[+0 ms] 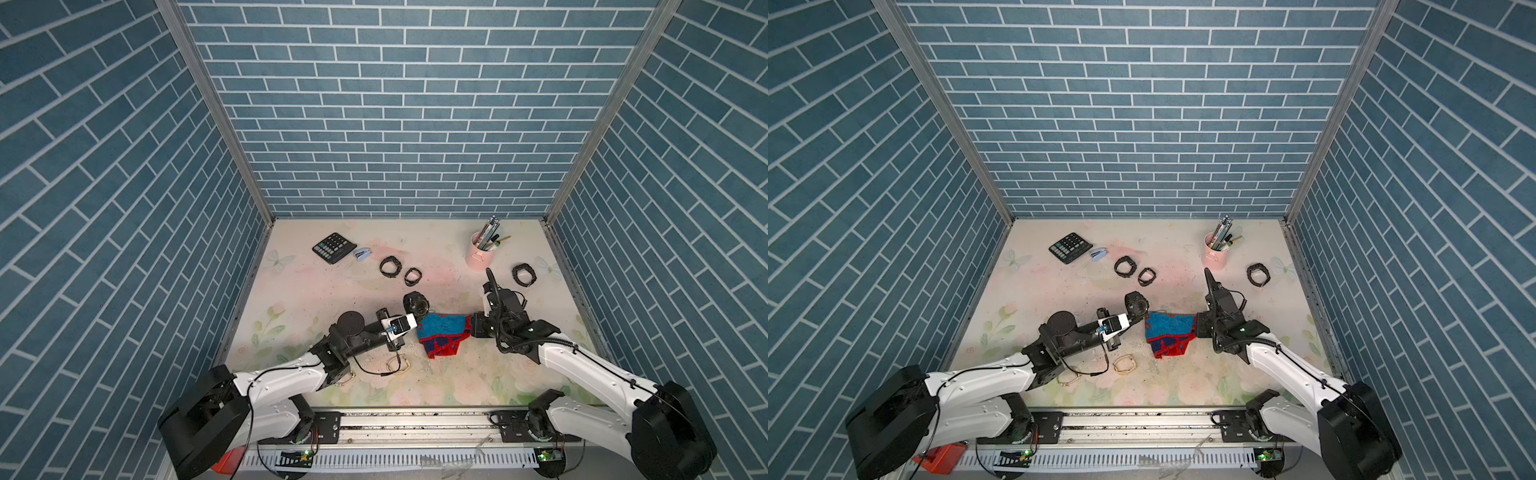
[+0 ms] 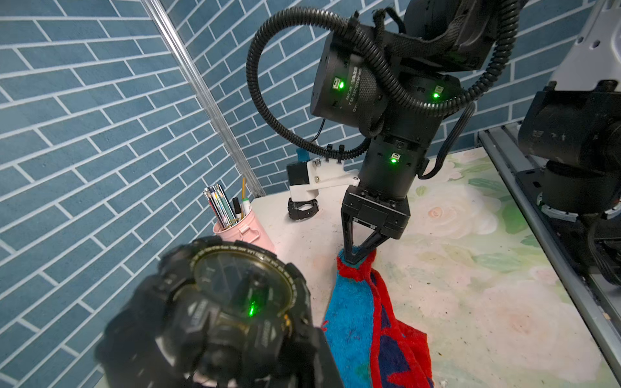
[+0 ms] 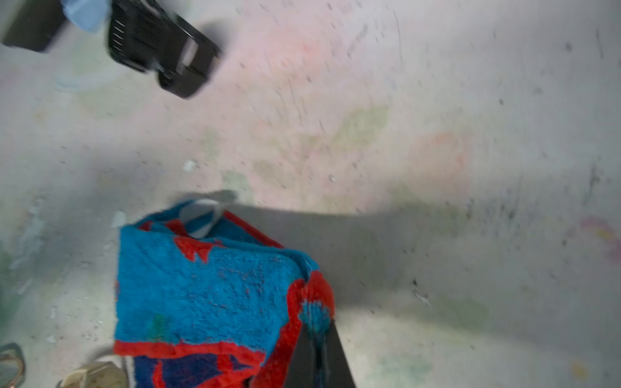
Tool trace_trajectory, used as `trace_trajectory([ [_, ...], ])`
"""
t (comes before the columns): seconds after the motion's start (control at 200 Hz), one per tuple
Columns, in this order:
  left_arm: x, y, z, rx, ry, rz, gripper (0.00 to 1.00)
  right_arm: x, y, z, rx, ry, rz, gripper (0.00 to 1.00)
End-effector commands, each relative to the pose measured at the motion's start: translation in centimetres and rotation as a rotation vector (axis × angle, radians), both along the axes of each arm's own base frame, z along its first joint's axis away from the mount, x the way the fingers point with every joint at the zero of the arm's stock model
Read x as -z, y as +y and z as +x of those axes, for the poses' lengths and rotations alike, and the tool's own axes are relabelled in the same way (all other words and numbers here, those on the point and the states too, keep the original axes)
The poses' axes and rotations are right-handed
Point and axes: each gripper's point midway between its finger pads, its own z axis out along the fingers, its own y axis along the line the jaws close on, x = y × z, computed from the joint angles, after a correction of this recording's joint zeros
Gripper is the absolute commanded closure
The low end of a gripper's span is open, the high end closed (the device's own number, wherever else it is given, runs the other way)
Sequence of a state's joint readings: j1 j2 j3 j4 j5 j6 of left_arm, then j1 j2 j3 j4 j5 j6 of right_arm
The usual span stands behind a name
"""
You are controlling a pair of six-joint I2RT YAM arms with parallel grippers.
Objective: Wipe the watch dial
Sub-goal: Wipe the dirt from the watch dial.
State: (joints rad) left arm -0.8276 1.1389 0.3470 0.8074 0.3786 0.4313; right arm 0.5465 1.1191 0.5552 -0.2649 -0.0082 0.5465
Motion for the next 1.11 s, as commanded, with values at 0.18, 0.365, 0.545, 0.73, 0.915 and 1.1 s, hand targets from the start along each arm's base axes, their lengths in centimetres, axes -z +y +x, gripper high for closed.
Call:
trace_trajectory([
  [0.18,1.6,1.2,0.1,-0.045,0.022,0.067,1.0,2.0,-2.5,-1.1,0.101,0.236,-0.146,0.85],
  [0.365,1.6,1.4,-0.1,-0.045,0.029,0.067,1.0,0.6,-4.5,-1.8,0.157,0.242,-0.214,0.61],
  [0.545,1.9,1.6,-0.3,-0.042,0.039,0.082,1.0,-1.5,-2.0,-3.2,0.056,0.273,-0.075,0.52],
  [0.73,2.3,1.7,-0.5,-0.039,0.049,0.089,1.0,-0.8,1.8,-3.7,-0.037,0.323,0.124,0.51],
  [0.915,2.1,1.9,-0.7,-0.038,0.051,0.089,1.0,0.7,2.8,-3.2,-0.043,0.355,0.15,0.41],
  [1.1,2.2,2.2,-0.8,-0.047,0.05,0.094,1.0,1.7,3.3,-2.2,-0.067,0.349,0.134,0.35],
])
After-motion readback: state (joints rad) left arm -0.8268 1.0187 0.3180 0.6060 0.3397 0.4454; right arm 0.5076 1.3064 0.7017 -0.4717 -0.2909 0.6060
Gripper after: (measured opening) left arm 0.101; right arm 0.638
